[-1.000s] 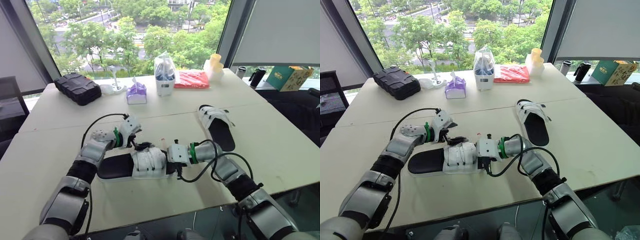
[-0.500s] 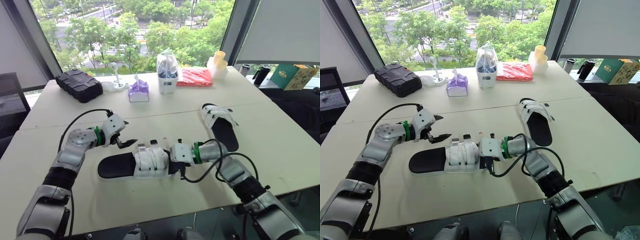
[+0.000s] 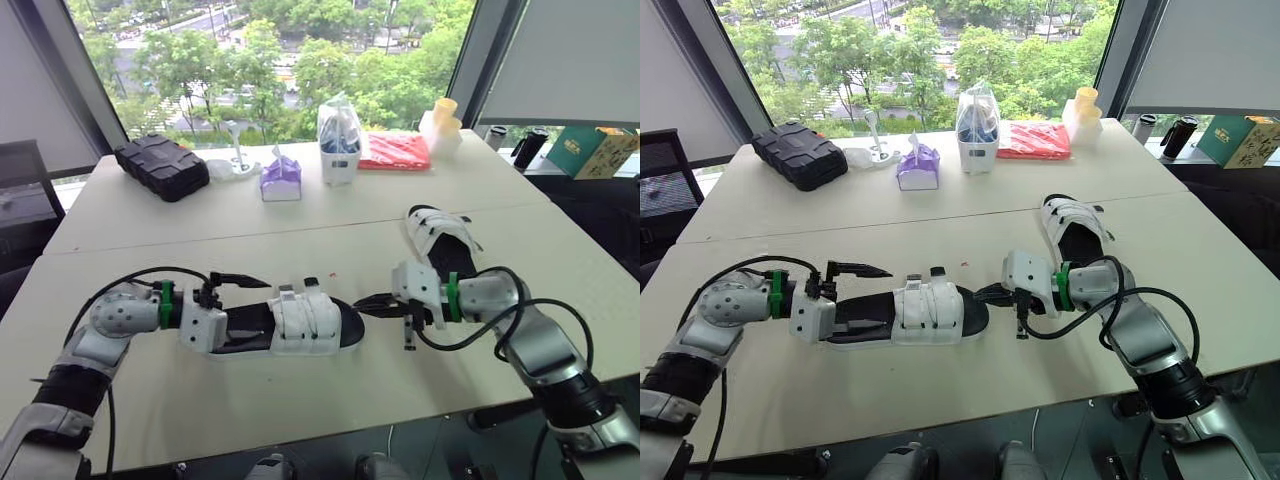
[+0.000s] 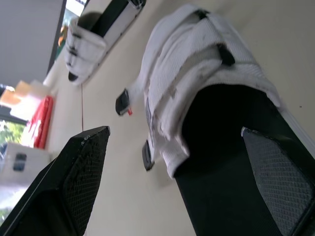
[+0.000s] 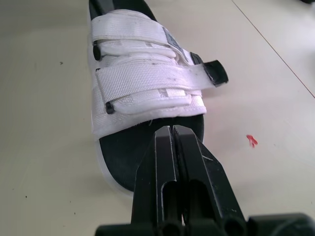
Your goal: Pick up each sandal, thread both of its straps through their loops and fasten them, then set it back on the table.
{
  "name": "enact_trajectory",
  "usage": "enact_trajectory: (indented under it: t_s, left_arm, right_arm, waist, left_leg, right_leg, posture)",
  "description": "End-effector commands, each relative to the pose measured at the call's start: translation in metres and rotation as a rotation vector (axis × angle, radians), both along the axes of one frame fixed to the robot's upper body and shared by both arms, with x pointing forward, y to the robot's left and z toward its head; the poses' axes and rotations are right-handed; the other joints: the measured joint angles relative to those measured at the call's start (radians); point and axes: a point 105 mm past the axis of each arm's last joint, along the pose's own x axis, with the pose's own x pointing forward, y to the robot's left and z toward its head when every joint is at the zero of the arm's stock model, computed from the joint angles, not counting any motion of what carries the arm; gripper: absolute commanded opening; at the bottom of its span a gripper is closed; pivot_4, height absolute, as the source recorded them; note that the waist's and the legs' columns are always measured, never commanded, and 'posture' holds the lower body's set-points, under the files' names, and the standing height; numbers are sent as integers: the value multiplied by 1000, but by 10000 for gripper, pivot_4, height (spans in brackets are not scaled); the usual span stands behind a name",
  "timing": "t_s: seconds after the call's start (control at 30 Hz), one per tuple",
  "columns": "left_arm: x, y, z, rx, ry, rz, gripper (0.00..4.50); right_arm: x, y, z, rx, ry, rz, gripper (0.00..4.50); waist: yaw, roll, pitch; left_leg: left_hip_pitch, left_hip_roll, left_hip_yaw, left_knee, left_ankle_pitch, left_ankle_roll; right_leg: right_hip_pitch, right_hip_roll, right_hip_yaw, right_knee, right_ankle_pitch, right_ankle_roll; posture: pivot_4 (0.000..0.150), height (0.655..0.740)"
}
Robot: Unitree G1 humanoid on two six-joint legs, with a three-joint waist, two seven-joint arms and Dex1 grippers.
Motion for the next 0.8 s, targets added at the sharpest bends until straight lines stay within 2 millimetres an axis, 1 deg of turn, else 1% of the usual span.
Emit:
enact_trajectory:
  t_s: [0.03,0.13,0.23,0.27,0.33,0.47,0.57,0.6,0.63,0.73,0.8]
  left_arm:
    - [0,-17,4,-26,-63,-73,44639]
    - [3,-37,0,-21,-120,-143,44639]
    - [5,-48,-1,-32,-156,-174,44639]
    - [6,-51,-3,-29,-166,-186,42246]
    - [8,-57,-7,-26,-175,-198,36726]
    - [18,-66,-7,-64,-201,-172,17110]
    - [29,-72,3,-111,-238,-126,1171]
    - [34,-72,8,-133,-255,-97,224]
    - [41,-72,14,-152,-278,-58,224]
    - [74,-64,37,-235,-355,146,224]
    - [91,-60,47,-262,-399,259,224]
  right_arm:
    - [-2,-2,15,21,-57,-16,0]
    - [-4,-1,18,27,-65,-24,0]
    - [-5,0,18,26,-68,-29,0]
    - [-4,-1,18,21,-72,-34,0]
    - [-4,-2,17,19,-75,-45,0]
    - [-5,-3,16,25,-76,-65,0]
    - [-5,-3,13,27,-74,-75,0]
    - [-5,-3,13,28,-73,-77,0]
    - [-5,-2,13,30,-73,-79,0]
    - [-5,-2,12,35,-77,-88,0]
    - [-5,-1,12,37,-78,-90,0]
  waist:
    - [0,0,0]
    - [1,0,0]
    - [-1,0,0]
    - [-3,0,0]
    - [-2,0,0]
    - [0,0,0]
    - [1,0,0]
    - [1,0,0]
    - [1,0,0]
    - [1,-1,0]
    - [0,-1,1]
  left_leg:
    - [0,0,0,0,0,0]
    - [0,0,0,0,0,0]
    - [0,0,0,1,0,0]
    - [0,0,1,1,0,0]
    - [0,0,1,2,0,1]
    - [0,0,1,5,0,1]
    - [0,1,0,10,-1,2]
    - [0,1,0,12,-1,3]
    - [0,1,0,13,-1,3]
    - [0,0,0,15,-1,3]
    - [0,0,0,15,-1,3]
  right_leg:
    - [0,0,0,0,1,2]
    - [0,2,-1,1,3,5]
    - [0,3,-1,1,4,7]
    - [0,3,-1,1,4,8]
    - [0,4,-1,1,5,8]
    - [2,6,-1,2,5,9]
    - [4,7,-1,2,6,10]
    - [6,7,-2,2,6,10]
    - [6,7,-1,2,6,11]
    - [7,7,-1,2,7,12]
    - [7,7,-1,3,7,13]
  posture:
    - [1500,7400]
    - [1500,7400]
    - [1500,7400]
    - [1500,7400]
    - [1500,7400]
    - [1500,7400]
    - [1500,7400]
    - [1500,7400]
    - [1500,7400]
    - [1500,7400]
    - [1500,7400]
